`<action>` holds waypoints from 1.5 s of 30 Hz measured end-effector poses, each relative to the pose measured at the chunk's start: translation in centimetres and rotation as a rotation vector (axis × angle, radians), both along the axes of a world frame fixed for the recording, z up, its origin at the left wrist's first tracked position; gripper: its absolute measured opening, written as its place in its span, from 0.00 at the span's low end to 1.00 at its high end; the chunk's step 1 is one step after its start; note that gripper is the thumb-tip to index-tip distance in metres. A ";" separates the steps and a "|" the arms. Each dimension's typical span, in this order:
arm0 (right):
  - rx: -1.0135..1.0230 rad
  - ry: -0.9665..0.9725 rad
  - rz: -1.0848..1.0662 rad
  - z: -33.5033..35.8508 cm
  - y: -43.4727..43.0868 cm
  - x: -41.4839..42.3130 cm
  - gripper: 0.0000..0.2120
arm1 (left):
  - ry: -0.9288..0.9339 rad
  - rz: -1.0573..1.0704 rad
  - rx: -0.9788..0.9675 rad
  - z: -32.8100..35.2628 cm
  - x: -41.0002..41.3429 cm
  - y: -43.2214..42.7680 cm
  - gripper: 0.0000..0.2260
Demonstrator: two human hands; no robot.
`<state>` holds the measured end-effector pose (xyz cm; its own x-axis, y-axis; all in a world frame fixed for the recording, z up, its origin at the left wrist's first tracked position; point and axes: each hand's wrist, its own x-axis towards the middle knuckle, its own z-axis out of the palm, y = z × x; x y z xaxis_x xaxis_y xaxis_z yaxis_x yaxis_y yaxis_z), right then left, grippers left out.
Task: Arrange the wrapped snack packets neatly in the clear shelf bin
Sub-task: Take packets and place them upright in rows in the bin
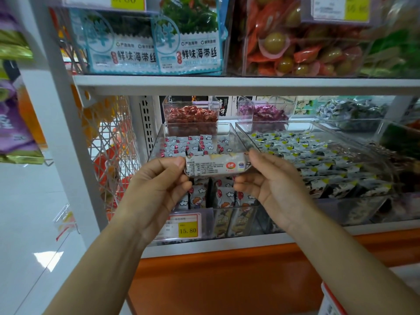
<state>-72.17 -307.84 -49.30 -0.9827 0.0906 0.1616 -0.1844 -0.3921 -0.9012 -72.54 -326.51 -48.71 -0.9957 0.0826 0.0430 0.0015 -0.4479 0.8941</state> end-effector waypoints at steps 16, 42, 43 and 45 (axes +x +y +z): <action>0.264 0.196 0.003 -0.2 0.0 -0.1 0.16 | 0.116 -0.090 -0.232 -0.4 0.0 -0.1 0.12; 0.389 0.173 -0.039 -0.2 0.4 -0.4 0.18 | 0.385 0.106 -0.609 -0.8 -0.1 0.0 0.21; 0.405 0.165 -0.110 -0.2 0.5 -0.5 0.16 | 0.426 0.169 -0.718 -1.0 -0.2 0.0 0.22; 0.452 0.171 -0.245 -0.1 0.7 -0.7 0.12 | 0.570 0.338 -1.069 -1.6 -0.5 -0.3 0.20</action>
